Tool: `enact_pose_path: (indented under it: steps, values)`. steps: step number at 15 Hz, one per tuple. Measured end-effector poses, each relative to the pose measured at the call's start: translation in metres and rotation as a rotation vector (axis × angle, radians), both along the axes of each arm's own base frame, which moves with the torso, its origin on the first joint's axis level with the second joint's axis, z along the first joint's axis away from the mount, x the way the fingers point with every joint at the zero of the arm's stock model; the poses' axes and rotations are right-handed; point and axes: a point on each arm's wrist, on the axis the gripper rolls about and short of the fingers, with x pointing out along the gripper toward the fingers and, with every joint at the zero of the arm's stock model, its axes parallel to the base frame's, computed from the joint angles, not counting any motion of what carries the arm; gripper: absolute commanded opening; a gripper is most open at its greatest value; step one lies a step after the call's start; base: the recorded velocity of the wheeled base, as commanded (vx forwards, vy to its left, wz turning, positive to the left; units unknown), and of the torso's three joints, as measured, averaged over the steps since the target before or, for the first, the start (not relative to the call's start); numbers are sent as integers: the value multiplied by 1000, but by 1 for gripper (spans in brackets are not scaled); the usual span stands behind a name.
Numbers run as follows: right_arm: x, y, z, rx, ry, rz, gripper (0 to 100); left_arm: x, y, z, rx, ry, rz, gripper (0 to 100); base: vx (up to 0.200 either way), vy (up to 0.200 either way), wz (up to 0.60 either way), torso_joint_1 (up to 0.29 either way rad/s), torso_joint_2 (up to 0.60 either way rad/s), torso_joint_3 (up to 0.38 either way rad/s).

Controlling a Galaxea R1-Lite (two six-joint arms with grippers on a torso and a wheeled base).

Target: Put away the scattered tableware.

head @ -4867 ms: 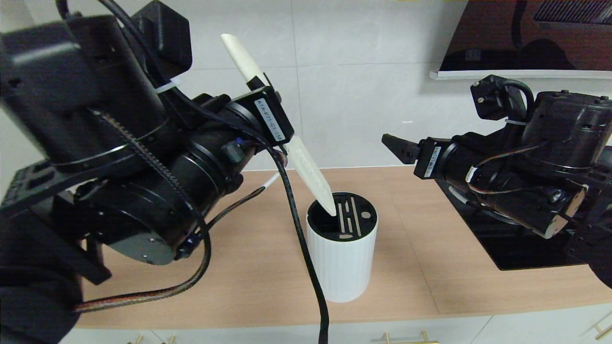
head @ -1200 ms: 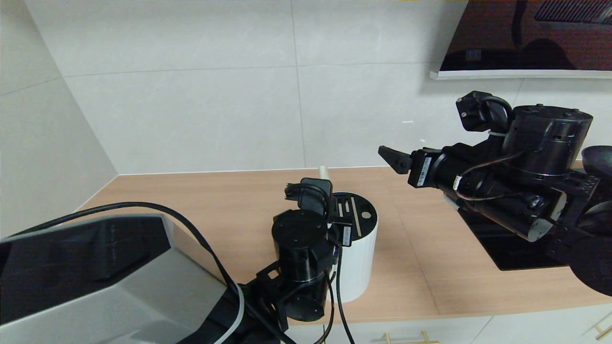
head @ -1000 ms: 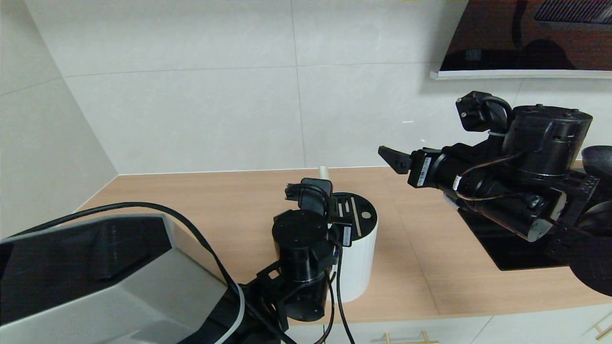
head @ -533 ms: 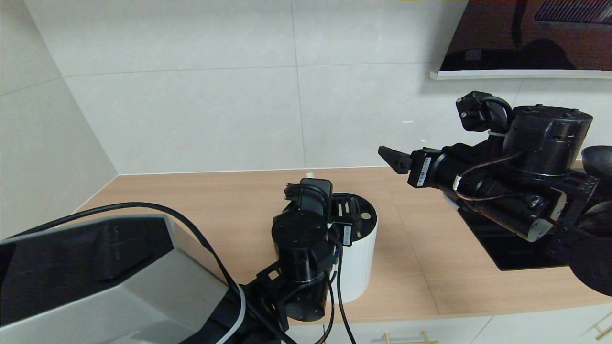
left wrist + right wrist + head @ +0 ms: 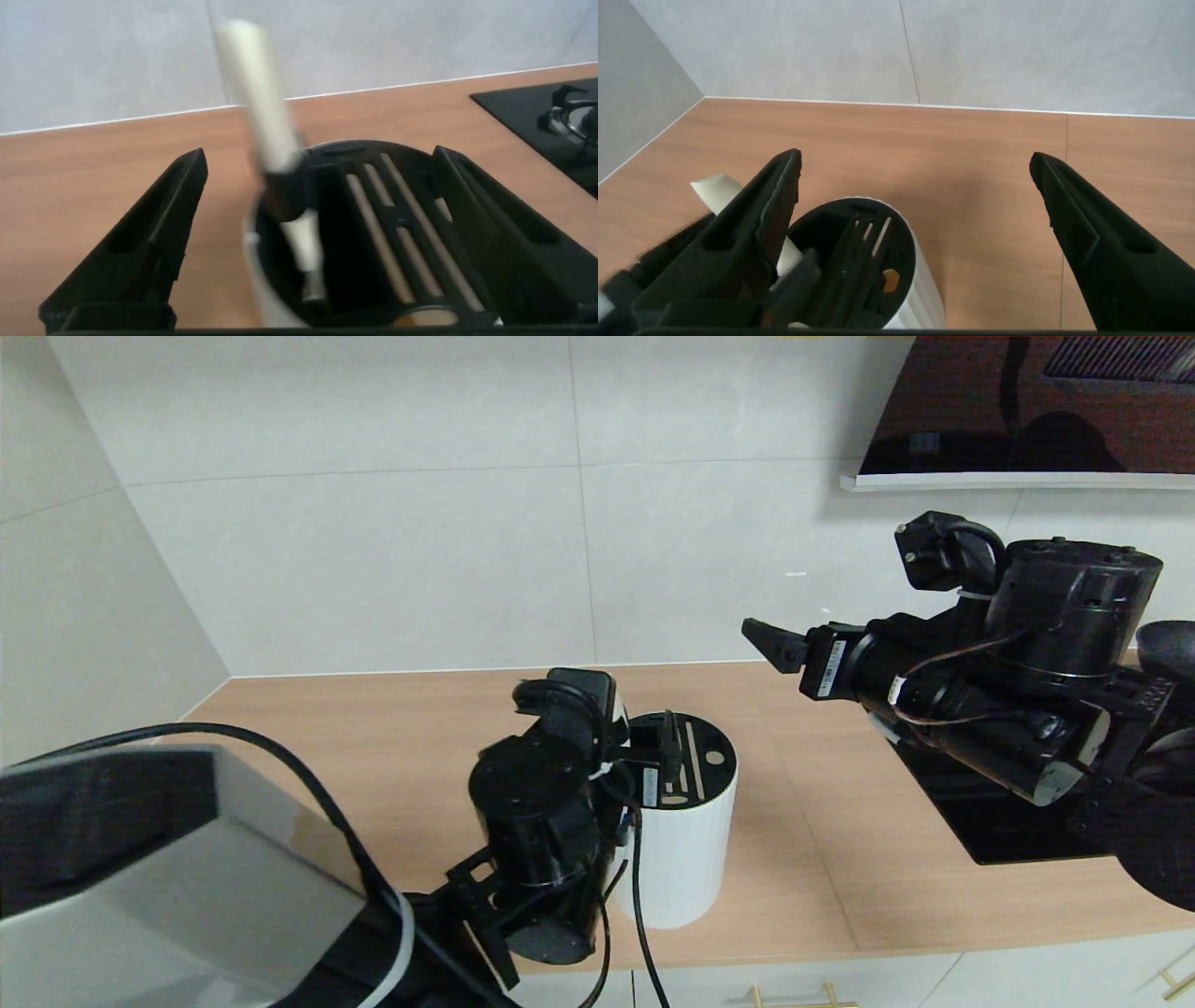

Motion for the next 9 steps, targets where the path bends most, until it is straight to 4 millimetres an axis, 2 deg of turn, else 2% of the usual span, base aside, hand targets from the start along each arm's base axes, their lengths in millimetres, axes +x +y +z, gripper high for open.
enact_pose_path:
  steps: [5, 7, 9]
  values:
    - [-9, -17, 11, 23, -32, -32, 100, -38, 55, 49, -52, -81, -137, 100, 0, 0, 0, 0, 0, 0]
    - [-13, -40, 23, 48, -66, -90, 100, -50, 77, 66, -85, -126, -136, 100, 0, 0, 0, 0, 0, 0]
    - [-23, -65, 21, 48, -74, -158, 100, -59, 100, 82, -144, -171, -110, 100, 0, 0, 0, 0, 0, 0]
